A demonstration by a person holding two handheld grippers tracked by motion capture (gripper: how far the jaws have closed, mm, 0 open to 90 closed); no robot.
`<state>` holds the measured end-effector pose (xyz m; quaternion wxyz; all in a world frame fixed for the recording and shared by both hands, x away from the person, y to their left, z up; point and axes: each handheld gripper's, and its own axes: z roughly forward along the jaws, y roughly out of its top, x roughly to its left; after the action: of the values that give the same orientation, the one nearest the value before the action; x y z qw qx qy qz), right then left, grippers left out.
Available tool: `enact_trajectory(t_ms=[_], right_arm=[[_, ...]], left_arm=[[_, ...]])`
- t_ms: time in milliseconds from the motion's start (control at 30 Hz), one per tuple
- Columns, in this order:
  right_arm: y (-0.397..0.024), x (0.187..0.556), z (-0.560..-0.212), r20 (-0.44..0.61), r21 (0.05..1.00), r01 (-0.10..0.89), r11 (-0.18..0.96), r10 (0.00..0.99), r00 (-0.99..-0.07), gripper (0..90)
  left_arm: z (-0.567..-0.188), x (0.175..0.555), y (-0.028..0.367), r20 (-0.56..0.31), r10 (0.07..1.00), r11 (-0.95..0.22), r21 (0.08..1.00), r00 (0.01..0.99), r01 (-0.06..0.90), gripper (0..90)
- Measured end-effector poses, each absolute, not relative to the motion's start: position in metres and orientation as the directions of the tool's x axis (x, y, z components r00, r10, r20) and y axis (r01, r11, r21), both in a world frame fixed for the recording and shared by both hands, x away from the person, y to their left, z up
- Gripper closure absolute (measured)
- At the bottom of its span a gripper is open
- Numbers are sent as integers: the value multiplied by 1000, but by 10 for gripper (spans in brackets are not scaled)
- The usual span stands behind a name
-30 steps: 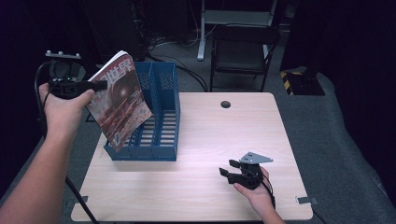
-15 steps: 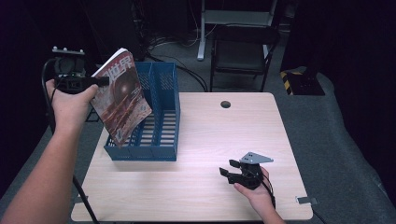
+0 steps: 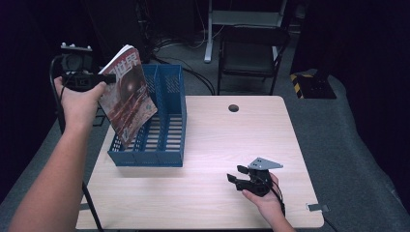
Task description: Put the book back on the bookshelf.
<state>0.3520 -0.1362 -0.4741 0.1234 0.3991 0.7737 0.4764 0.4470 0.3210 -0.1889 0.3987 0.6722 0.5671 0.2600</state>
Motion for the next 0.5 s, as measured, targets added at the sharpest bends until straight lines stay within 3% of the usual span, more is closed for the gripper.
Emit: enact_trajectory(t_ms=[500], right_arm=[[-138, 352, -473, 192, 840, 495, 223, 730, -656, 423]], left_arm=[[-192, 462, 314, -102, 978, -16, 834, 183, 552, 839]])
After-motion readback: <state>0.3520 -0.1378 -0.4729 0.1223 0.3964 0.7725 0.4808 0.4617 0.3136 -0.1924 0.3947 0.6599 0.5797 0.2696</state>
